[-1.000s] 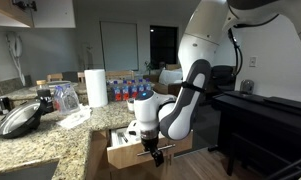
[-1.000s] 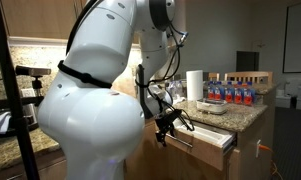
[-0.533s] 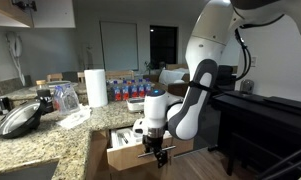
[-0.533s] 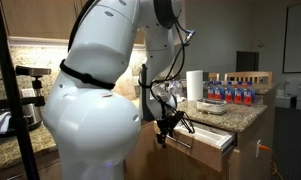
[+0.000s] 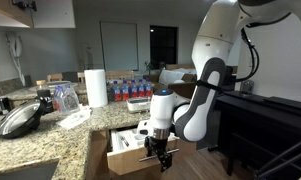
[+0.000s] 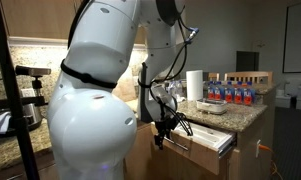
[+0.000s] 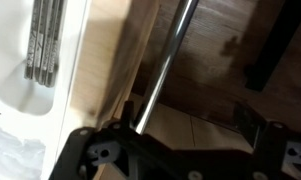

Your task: Open the drawer

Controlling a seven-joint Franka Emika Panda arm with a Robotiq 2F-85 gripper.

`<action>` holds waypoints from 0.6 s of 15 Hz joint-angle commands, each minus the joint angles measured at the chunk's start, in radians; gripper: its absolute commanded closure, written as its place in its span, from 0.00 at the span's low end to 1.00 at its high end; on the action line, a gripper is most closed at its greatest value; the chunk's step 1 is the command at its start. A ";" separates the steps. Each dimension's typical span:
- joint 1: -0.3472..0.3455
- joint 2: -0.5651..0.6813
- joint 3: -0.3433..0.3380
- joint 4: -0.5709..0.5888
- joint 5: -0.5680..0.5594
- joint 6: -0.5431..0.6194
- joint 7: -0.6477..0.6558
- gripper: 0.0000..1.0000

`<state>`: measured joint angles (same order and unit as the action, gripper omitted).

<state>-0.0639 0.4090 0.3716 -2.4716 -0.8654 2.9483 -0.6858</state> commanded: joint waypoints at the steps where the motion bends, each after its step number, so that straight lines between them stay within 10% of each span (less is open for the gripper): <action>1: 0.075 -0.032 -0.026 -0.073 0.033 0.032 0.008 0.00; 9: 0.138 -0.046 -0.057 -0.122 0.029 0.052 0.037 0.00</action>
<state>0.0400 0.3553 0.3108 -2.5345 -0.8651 2.9484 -0.6451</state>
